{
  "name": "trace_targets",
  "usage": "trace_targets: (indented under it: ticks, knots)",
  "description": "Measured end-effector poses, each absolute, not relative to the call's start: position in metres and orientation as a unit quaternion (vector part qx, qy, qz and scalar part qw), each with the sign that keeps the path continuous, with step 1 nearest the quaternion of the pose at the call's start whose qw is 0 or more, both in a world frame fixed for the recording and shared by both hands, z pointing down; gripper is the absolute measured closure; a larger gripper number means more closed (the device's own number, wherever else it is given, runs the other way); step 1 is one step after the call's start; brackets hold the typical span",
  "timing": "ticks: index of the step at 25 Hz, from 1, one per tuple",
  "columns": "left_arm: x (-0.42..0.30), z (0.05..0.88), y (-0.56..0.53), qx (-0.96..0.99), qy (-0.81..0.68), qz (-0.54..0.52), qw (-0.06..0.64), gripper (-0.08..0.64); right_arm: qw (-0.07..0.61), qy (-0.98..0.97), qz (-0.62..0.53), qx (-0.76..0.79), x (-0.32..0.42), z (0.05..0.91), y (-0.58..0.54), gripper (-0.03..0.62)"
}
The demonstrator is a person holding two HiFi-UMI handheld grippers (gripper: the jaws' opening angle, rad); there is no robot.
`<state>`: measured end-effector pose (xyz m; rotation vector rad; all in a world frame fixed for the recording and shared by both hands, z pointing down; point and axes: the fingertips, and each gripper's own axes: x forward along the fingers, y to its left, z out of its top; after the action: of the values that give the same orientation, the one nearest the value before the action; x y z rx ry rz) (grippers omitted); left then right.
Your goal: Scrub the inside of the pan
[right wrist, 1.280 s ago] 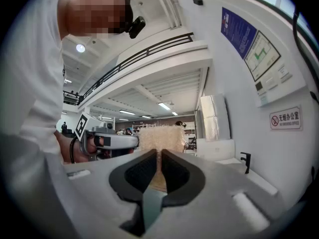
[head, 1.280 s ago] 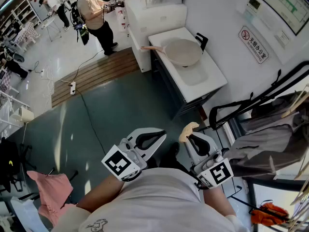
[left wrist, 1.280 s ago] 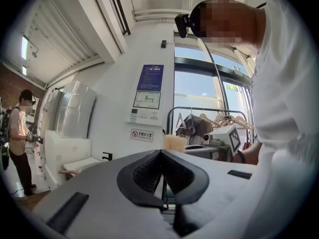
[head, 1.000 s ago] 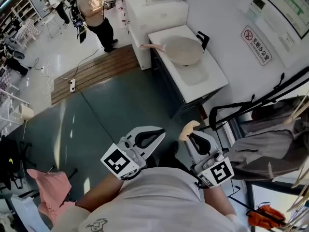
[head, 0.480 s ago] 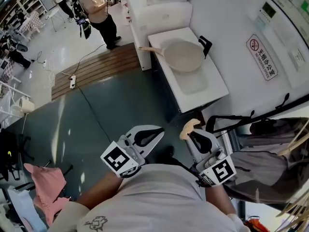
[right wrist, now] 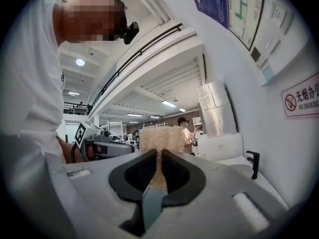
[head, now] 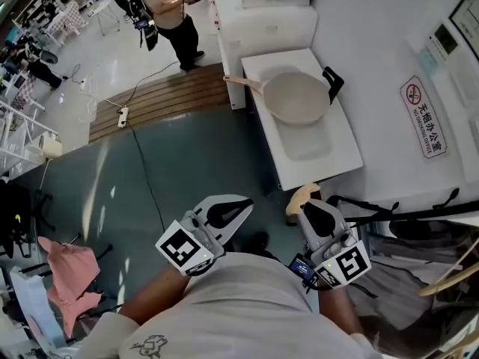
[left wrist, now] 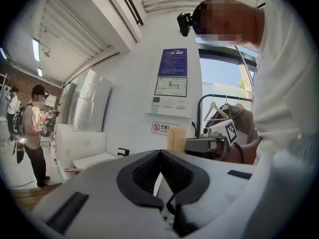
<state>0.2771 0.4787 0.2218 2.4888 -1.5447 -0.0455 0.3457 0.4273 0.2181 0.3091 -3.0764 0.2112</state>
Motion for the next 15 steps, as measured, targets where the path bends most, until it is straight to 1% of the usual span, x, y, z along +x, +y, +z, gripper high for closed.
trace_targets:
  ticks: [7,15]
  knots:
    - [0.230,0.222,0.439,0.847,-0.521,-0.022,0.105,0.561,0.023,-0.992,0.070,0.104,0.301,0.219,0.391,0.558]
    - [0.148,0.211,0.401,0.866,-0.489,-0.020,0.099,0.561,0.021,-0.987,0.074,0.143,0.220,0.213,0.355,0.557]
